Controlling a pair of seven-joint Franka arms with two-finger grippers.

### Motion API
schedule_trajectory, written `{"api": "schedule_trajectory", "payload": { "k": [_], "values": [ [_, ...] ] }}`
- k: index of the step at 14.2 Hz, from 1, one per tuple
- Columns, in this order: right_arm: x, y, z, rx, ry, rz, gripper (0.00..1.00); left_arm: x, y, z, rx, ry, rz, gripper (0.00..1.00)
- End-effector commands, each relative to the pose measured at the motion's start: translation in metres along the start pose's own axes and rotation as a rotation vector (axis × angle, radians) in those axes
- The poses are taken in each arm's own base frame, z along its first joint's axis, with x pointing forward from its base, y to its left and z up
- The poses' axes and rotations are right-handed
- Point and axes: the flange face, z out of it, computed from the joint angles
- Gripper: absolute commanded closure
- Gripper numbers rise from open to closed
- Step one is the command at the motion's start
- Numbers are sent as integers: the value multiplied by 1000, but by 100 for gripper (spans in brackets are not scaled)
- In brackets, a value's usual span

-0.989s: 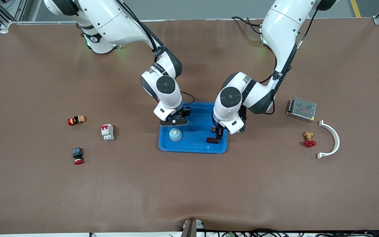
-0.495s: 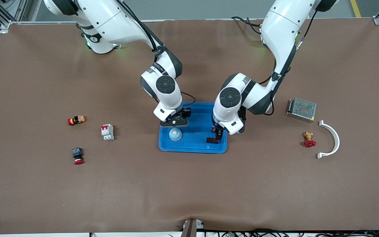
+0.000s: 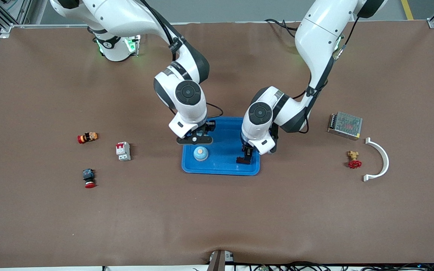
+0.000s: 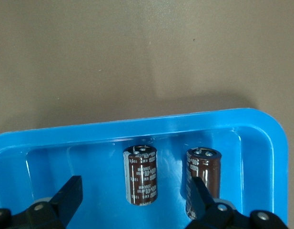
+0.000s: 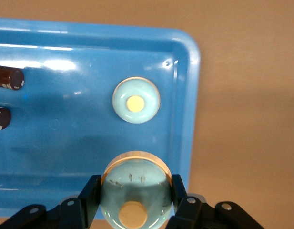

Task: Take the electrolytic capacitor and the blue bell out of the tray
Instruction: 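Lift the blue bell with the right gripper and carry it toward the breaker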

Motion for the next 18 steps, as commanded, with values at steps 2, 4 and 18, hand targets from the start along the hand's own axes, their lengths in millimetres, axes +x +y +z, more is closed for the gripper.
{"api": "schedule_trajectory", "payload": {
  "k": [2,4,18],
  "values": [
    [31,48,-50,73,-73,-51,63,-2,4,2,-21,18,0,0],
    [51,89,-68,124,-85,-123,63,-2,4,4,-26,14,0,0],
    [110,263,-75,17,-103,-424,64,-1,2,20,-21,33,12,0]
  ]
}}
